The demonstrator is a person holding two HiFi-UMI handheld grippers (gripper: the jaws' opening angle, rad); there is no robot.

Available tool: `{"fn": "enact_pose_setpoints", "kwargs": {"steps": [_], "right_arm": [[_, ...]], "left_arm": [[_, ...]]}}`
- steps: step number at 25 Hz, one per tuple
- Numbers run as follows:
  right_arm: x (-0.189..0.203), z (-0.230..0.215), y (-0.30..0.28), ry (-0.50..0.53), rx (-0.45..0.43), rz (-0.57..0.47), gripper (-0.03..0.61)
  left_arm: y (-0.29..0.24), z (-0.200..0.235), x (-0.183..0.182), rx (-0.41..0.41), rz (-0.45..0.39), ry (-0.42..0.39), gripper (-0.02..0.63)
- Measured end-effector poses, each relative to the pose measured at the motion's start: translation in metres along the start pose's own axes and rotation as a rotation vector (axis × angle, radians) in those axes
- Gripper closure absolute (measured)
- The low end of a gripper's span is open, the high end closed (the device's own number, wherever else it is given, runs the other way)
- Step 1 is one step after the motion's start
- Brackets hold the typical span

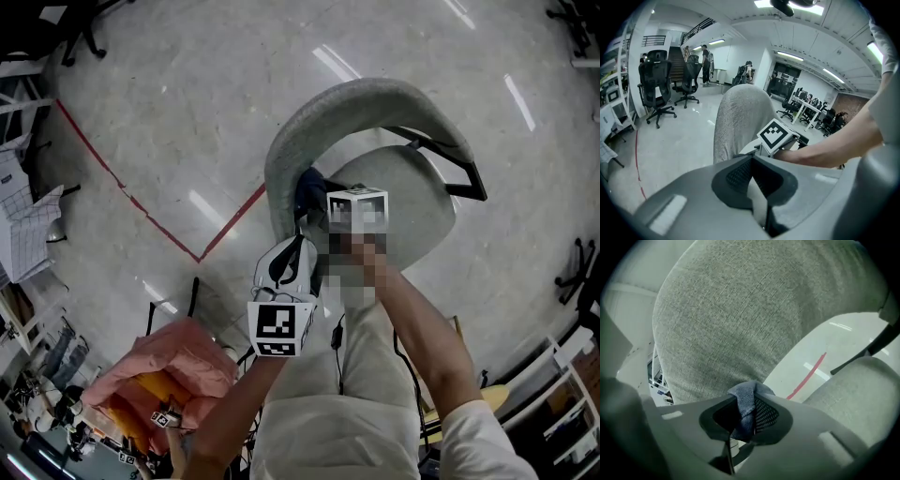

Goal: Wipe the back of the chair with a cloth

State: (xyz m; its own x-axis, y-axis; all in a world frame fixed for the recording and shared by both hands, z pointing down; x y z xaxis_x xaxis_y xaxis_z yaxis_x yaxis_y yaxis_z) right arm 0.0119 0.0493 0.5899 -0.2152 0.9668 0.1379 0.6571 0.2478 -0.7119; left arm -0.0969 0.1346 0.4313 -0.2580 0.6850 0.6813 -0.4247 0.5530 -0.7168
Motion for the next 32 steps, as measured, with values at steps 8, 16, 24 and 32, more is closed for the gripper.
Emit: {"fn": "enact_pose_setpoints", "kwargs": {"steps": [8,16,24,32], "right_arm": [[-0.031,-0.009,0.005,0.011,0.005,-0.02,0.502],[-0.067,-0.029,0.02,-0.018,0.016,-0.087,0.502],[-0.099,-0.055,0.04,-0.035,0.046,-0.147,0.502],[-0.115,-0.072,0.056,-0.059,0.062,-0.192,0.502]], "left_arm": [[-0.012,-0.005,-0.013,0.014,-0.003,-0.01,0.612],[-0.023,-0.012,-0.02,0.024,0.0,-0.021,0.612],[-0.031,-0.019,-0.026,0.037,-0.003,-0.022,0.612],[-0.04,-0.026,-0.036,0.043,0.003,-0.025,0.612]]}}
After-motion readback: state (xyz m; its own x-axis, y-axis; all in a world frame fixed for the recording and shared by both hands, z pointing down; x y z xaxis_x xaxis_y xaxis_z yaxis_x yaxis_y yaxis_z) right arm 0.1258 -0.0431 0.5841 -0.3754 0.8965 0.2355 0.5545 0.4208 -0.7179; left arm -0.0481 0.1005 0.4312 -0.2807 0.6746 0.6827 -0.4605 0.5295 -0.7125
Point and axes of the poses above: the fingertips, and each gripper's own axes: y backward along the fingers, z to its left, x out of its underside, the point moved 8 cm from there along y, backward along the fingers, and after that the axes turned 9 degrees about -y, right-handed, at the moved point
